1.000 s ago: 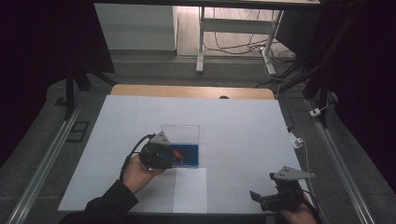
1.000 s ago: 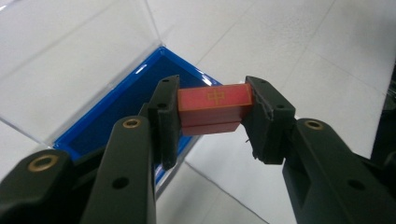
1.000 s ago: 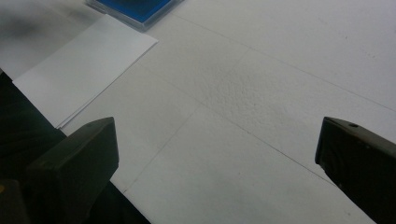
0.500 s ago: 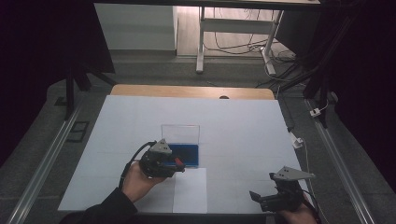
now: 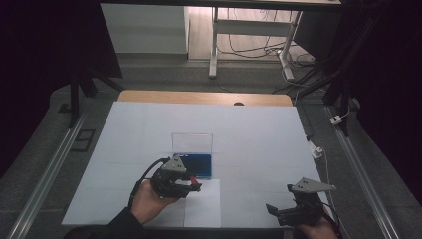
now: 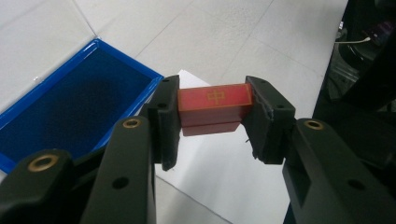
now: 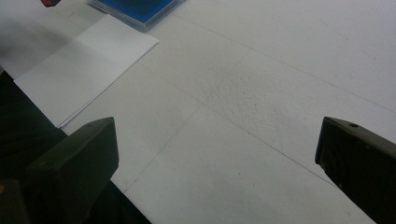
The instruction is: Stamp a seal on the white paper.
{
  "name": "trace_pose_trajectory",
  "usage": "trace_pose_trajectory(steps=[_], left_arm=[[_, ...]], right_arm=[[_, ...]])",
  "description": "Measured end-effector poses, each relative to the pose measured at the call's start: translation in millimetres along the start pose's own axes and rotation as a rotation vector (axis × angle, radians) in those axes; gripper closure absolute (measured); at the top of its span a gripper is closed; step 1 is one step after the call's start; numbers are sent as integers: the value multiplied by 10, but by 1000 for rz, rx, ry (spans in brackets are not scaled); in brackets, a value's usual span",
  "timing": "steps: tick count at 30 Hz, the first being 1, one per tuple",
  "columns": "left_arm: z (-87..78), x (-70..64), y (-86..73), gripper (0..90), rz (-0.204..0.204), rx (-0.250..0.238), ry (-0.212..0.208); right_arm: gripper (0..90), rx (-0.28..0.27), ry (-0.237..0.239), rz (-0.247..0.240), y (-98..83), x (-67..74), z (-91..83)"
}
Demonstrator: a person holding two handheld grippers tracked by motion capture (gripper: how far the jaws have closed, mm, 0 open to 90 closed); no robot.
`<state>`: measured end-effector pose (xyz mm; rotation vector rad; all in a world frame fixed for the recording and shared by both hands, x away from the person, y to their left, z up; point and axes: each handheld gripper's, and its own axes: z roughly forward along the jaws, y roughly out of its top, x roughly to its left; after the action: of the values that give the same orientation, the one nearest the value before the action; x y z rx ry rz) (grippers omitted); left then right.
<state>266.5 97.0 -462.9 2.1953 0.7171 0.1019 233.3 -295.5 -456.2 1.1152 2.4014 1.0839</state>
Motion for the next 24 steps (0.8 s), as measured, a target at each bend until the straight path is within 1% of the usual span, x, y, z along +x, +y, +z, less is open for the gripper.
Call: trace_pose_trajectory(steps=[5,8,13,24], left_arm=[[46,-21,-7,578,-1,9,-14],[82,-46,-5,578,5,15,-17],[147,-82,-8,579,18,25,-18],[299,-106,-44,579,39,59,-17]], right_arm=[[0,3,1,-1,5,2,7],[0,2,0,2,4,2,6],[0,4,-1,-3,4,7,6],[0,5,0,-5,4,9,7]])
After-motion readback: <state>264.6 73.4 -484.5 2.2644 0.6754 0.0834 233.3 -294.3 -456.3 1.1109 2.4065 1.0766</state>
